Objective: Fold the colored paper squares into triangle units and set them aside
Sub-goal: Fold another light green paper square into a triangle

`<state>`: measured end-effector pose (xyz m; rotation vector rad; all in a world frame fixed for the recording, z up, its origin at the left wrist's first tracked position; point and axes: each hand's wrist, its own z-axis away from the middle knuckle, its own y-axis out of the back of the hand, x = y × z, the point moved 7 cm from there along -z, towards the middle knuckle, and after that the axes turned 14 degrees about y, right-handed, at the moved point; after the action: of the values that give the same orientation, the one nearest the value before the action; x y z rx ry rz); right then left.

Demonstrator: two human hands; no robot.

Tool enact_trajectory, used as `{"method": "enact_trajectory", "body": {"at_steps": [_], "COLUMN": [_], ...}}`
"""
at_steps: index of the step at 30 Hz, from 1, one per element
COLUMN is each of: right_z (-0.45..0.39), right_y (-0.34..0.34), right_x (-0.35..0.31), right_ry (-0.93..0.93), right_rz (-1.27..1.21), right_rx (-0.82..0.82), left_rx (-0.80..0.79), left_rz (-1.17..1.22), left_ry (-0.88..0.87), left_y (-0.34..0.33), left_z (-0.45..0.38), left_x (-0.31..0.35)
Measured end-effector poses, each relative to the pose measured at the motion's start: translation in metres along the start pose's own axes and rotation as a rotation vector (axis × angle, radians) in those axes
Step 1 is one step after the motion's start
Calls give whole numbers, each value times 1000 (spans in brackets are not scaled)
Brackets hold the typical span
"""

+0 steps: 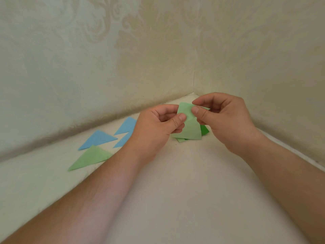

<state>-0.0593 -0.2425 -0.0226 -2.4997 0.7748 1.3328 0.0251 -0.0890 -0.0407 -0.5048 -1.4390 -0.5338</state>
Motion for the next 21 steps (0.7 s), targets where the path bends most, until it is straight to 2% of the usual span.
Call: {"method": "enact_trajectory", "body": {"at_steps": [7,11,14,18,21], "right_z": [1,5,7,5,6], "right_y": [1,-9,-15,-14,-14], "right_x": [-1,7,8,5,3], "right_ry": [-16,-126,-140,-119,-94], "right_rz": [-22,-117,-80,-79,2], "right_rx": [33,-71,-125,-113,-155], "left_rx": [-16,-6,-82,-197,-189], "left_rz": [29,117,161,39,-47], "left_ry": [0,21,87,198,162], "left_y": [1,3,-3,-15,-15], "left_z": [-2,-3,-1,5,5], "left_x": [-1,-2,-4,-11,-9]}}
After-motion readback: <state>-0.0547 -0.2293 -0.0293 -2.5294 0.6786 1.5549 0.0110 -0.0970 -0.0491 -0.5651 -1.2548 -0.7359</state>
